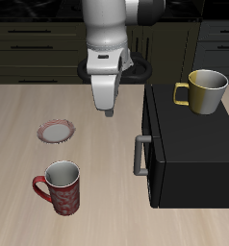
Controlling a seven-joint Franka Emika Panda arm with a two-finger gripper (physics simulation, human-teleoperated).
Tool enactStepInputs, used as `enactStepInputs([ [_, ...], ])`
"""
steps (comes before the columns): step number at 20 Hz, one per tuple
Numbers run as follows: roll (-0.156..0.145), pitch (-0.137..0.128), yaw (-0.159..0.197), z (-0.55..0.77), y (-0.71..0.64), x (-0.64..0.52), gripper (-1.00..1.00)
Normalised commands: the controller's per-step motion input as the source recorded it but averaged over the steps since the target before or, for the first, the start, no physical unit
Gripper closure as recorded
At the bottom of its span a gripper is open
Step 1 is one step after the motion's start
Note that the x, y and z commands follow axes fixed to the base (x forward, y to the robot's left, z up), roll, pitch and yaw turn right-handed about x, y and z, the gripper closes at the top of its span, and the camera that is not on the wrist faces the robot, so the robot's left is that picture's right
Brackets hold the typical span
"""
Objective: Open the microwave and place the red mug in it
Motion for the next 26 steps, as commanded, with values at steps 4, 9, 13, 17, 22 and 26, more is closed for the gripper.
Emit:
enactStepInputs([
  [4,0.021,-0.094,0.133,-0.03,0.06,0.05,-1.0],
  [9,0.017,-0.008,0.013,-0.06,0.0,0.02,-1.0],
  [13,0.014,-0.026,0.058,-0.11,-0.06,0.0,-1.0],
  [17,0.02,0.001,0.033,-0.11,0.02,-0.02,-1.0],
  [22,-0.005,-0.029,0.024,-0.06,0.05,0.0,-1.0],
  [26,0.001,0.016,-0.068,-0.19,0.1,0.01,-1.0],
])
